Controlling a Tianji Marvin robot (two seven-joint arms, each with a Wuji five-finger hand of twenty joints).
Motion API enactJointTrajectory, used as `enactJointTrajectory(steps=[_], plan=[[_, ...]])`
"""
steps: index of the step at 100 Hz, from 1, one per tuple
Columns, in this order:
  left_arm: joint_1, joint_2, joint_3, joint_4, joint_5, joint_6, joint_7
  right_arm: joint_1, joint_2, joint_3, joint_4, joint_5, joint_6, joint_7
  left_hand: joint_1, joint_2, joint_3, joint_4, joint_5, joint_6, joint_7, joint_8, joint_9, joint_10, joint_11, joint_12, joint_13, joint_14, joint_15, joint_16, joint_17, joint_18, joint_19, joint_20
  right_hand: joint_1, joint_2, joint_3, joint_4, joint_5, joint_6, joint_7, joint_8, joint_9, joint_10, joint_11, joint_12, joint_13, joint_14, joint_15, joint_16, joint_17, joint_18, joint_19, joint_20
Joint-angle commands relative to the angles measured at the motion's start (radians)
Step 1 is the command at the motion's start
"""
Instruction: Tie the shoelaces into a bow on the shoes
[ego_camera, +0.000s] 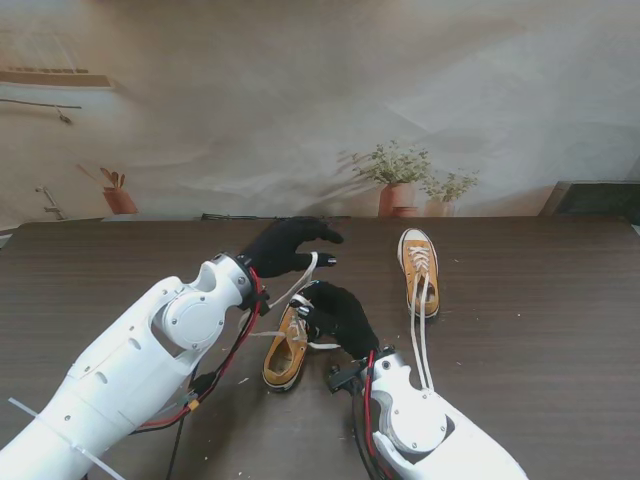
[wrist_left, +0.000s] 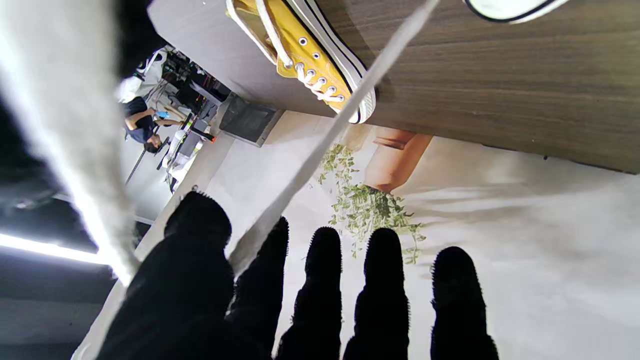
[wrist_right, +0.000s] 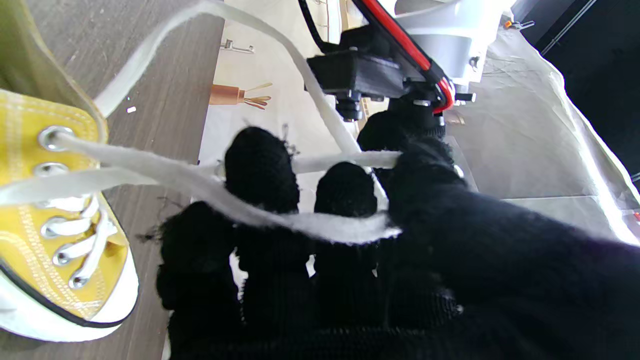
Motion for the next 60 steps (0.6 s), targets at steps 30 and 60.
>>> enactJointTrajectory(steps=[30,60], plan=[[0.027,0.006,-0.018,-0.012,-0.013,-0.027,-0.013,-0.001,-0.006,-0.004,-0.006,0.022,0.004,-0.005,-0.020,0.041,-0.033,0.000,-0.035,-0.052,-0.022,-0.015,-0.029,0.005,-0.015,-0.020,-0.030,-0.010,-0.021,0.014,-0.010,-0.052,-0.018,0.023,-0.244,-0.034,0.039,-0.033,-0.026,0.013,-0.063,-0.004,-0.101,0.033,-0.064,0.037,-0.086,0.028,-0.050,0.010,-0.084,0.009,-0.052,0.025],[0.071,0.004,-0.069,-0.076,0.027,-0.052,0.041,-0.007,-0.016,0.004,-0.009,0.000,0.014,-0.049,-0.022,0.046,-0.039,0.000,-0.041,-0.045,-0.027,-0.017,-0.030,0.007,-0.013,-0.019,-0.027,-0.008,-0.020,0.016,-0.005,-0.046,-0.019,0.027,-0.249,-0.022,0.047,-0.009,-0.050,0.056,-0.109,0.006,-0.103,0.038,-0.072,0.020,-0.087,0.033,-0.064,0.007,-0.089,0.013,-0.062,0.026]])
